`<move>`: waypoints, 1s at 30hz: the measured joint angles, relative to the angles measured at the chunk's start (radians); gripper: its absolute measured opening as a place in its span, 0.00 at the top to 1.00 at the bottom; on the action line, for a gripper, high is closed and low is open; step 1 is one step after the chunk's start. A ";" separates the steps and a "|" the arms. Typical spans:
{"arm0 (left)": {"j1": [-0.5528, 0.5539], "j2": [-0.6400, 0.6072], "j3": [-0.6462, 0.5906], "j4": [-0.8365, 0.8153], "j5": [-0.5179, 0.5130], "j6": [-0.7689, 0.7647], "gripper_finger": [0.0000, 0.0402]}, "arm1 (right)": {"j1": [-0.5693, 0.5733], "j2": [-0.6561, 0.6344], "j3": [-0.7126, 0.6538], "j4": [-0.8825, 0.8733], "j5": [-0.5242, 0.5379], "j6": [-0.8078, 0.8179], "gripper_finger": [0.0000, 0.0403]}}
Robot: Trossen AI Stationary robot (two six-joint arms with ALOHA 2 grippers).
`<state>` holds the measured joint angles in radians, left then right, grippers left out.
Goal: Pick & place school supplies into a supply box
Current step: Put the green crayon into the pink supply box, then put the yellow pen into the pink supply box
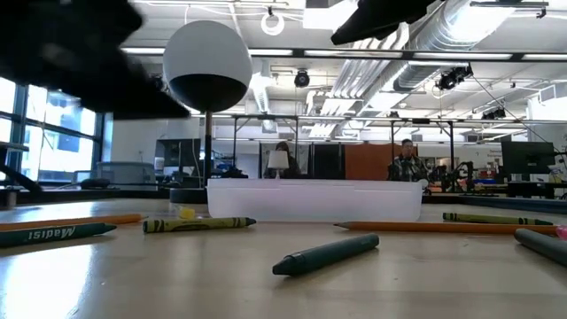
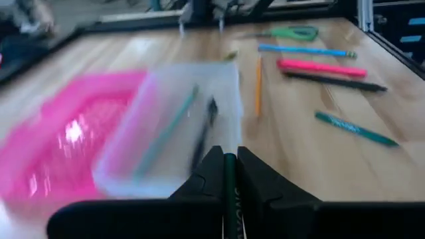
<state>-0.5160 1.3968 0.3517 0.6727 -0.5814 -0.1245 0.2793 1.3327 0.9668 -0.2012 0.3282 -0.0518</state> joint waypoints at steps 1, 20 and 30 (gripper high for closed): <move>0.049 -0.004 0.025 -0.010 0.068 0.044 0.88 | 0.000 0.000 0.000 -0.008 -0.003 0.008 0.74; 0.451 0.360 0.436 -0.269 0.520 0.095 0.75 | 0.023 0.001 0.000 -0.155 0.002 0.099 0.74; 0.451 0.360 0.535 -0.370 0.512 0.134 0.74 | 0.023 0.002 0.000 -0.180 -0.002 0.099 0.74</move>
<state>-0.0654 1.7567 0.8870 0.3028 -0.0689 0.0094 0.3023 1.3342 0.9668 -0.3813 0.3265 0.0475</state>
